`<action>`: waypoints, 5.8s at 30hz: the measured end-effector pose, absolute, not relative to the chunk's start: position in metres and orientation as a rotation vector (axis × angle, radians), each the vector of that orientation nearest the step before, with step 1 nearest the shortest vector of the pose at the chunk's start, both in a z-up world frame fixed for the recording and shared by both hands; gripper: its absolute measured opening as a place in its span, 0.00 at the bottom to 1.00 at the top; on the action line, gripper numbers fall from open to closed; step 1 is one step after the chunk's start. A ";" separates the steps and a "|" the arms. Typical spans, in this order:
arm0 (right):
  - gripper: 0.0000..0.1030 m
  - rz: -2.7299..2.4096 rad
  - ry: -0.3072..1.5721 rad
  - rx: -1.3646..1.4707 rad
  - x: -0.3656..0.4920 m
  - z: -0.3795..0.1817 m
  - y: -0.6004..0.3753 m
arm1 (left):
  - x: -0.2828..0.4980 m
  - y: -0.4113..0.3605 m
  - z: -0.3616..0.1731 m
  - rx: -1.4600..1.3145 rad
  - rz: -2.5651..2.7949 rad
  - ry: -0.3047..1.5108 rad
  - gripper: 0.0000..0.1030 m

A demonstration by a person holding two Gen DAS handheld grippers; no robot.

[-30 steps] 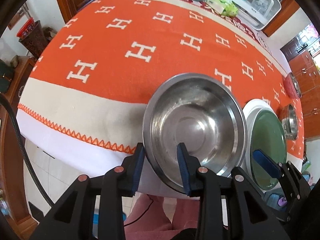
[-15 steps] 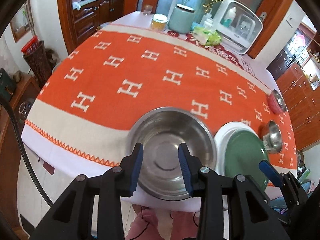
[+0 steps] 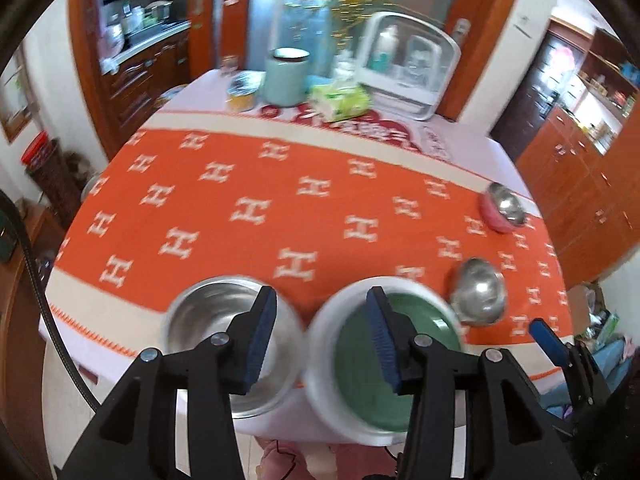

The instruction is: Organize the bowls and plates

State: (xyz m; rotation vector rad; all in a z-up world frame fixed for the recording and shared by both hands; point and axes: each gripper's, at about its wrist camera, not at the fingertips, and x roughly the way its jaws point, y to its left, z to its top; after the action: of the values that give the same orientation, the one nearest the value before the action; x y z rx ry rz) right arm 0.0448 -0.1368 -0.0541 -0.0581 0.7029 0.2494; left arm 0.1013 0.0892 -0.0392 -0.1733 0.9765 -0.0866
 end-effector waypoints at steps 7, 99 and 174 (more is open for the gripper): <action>0.67 0.204 0.661 -0.059 0.058 -0.033 -0.196 | 0.122 0.017 -0.006 -0.153 -0.180 0.976 0.55; 0.18 0.183 1.048 0.493 0.318 -0.211 -0.459 | 0.402 -0.302 -0.226 -0.243 -0.346 1.477 0.23; 0.15 0.425 0.878 0.169 0.133 -0.047 -0.190 | 0.140 -0.016 -0.082 -0.361 -0.256 1.118 0.29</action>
State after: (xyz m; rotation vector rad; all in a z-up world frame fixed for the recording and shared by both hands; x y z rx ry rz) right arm 0.1335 -0.1898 -0.0473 0.1692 0.8783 0.4254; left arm 0.1404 -0.0163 -0.0817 -0.3608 1.1180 -0.2555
